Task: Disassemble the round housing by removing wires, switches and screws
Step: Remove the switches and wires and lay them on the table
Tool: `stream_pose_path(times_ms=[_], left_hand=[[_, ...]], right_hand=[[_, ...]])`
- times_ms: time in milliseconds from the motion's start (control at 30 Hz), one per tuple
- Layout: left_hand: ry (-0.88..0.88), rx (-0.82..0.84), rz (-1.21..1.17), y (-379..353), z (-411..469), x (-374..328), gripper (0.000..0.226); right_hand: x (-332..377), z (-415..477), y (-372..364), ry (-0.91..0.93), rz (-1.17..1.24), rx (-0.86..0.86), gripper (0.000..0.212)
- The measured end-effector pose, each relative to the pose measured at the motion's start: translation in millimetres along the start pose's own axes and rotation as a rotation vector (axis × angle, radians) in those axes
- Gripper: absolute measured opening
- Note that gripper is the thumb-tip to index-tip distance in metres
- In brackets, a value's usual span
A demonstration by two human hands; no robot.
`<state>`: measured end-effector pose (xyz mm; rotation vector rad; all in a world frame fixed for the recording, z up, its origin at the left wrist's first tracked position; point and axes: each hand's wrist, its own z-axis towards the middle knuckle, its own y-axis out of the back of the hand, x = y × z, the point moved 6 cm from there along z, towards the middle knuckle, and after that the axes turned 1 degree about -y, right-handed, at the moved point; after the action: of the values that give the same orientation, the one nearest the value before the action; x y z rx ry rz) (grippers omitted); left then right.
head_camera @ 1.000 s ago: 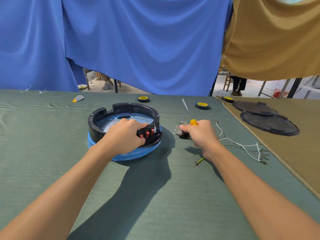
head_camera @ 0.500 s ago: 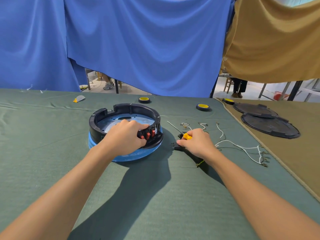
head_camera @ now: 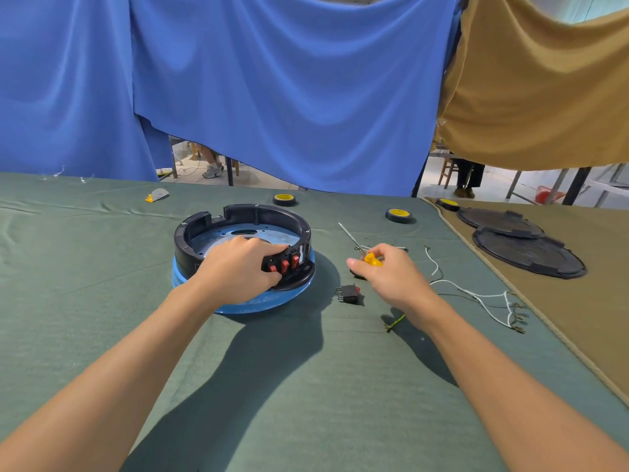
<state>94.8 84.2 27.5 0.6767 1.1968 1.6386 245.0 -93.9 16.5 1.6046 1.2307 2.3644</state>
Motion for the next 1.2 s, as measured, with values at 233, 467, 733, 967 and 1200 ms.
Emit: stream_pose_path(times_ms=[233, 467, 733, 967, 1200], left_hand=[[0.026, -0.144, 0.007, 5, -7, 14, 0.052], [-0.05, -0.434, 0.129, 10, -23, 2, 0.038], [-0.027, -0.391, 0.052, 15, -32, 35, 0.041], [0.279, -0.397, -0.163, 4, -32, 81, 0.042], [0.459, -0.26, -1.016, -21, -14, 101, 0.061]], right_hand=[[24, -3, -8, 0.173, -0.033, -0.047, 0.027], [68, 23, -46, 0.396, -0.134, 0.027, 0.023], [85, 38, -76, 0.507, -0.329, 0.298, 0.03], [91, 35, -87, 0.56, -0.335, 0.337, 0.035], [104, 44, -78, 0.56, -0.161, 0.259, 0.02]])
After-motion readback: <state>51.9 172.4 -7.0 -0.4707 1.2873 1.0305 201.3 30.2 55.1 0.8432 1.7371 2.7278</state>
